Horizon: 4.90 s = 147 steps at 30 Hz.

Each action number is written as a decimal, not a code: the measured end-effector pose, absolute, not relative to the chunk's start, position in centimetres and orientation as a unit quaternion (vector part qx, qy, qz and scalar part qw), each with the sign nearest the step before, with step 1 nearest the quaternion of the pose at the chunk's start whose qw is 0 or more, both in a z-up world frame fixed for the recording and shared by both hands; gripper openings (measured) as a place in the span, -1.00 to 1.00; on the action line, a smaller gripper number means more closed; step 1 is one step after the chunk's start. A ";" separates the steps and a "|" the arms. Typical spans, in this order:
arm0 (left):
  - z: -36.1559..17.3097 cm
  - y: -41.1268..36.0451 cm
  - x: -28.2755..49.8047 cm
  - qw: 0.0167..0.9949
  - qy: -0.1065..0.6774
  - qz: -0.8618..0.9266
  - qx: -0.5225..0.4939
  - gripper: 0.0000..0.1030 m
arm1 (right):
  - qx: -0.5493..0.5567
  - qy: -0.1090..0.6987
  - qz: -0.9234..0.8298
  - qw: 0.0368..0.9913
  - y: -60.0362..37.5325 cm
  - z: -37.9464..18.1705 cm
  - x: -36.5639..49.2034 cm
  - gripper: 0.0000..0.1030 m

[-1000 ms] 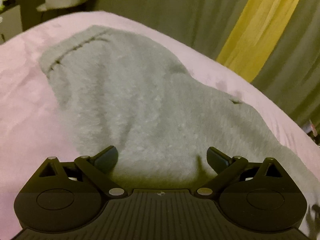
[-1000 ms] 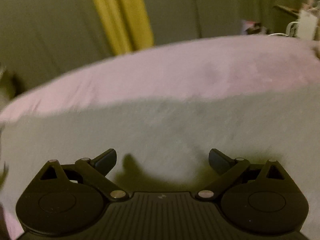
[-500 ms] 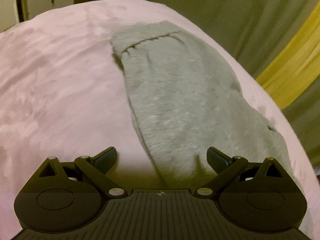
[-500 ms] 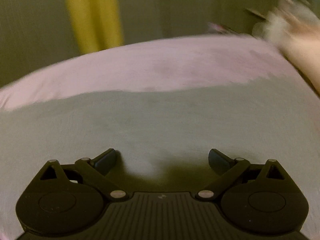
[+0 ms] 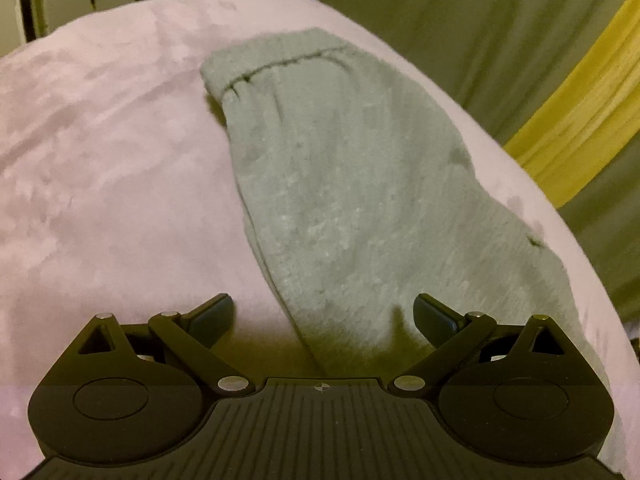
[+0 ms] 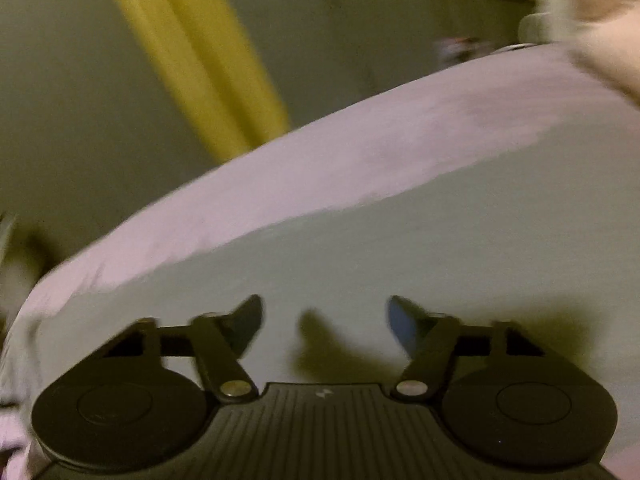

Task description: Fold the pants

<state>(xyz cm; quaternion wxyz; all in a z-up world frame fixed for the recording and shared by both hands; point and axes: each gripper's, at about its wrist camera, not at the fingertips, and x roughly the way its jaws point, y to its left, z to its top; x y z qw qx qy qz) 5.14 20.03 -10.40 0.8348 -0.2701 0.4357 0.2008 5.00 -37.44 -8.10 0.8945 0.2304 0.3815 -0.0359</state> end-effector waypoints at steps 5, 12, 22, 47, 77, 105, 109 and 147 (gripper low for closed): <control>-11.2 20.2 5.6 0.827 0.449 0.200 -0.273 0.95 | 0.155 0.410 0.009 0.899 -34.3 -9.8 7.1 -0.15; -11.3 20.5 5.7 0.825 0.449 0.198 -0.281 0.95 | 0.280 0.389 -0.096 0.873 -45.5 -10.7 5.5 -1.00; -11.4 20.7 5.6 0.820 0.450 0.202 -0.292 0.95 | 0.364 0.268 -0.339 0.825 -53.8 -8.0 -8.7 0.44; -11.6 20.8 5.9 0.813 0.457 0.204 -0.297 0.96 | 0.506 0.219 -0.283 0.785 -56.4 -12.8 -15.2 -0.28; -9.1 21.8 1.9 0.824 0.406 0.189 -0.348 0.96 | -0.057 0.385 0.110 0.915 -15.7 -9.8 0.1 -0.74; -5.9 9.7 4.6 0.898 0.420 -0.034 -0.127 0.96 | 0.191 0.358 0.062 0.912 -28.8 -6.6 -0.6 0.85; -6.0 3.5 6.4 0.896 0.428 -0.099 -0.059 0.96 | 0.234 0.410 0.011 0.881 -32.3 -9.1 0.2 0.70; -12.0 -5.6 16.0 0.840 0.506 -0.189 -0.057 -0.18 | 0.350 0.320 -0.015 0.880 -36.0 -9.7 -0.5 -0.21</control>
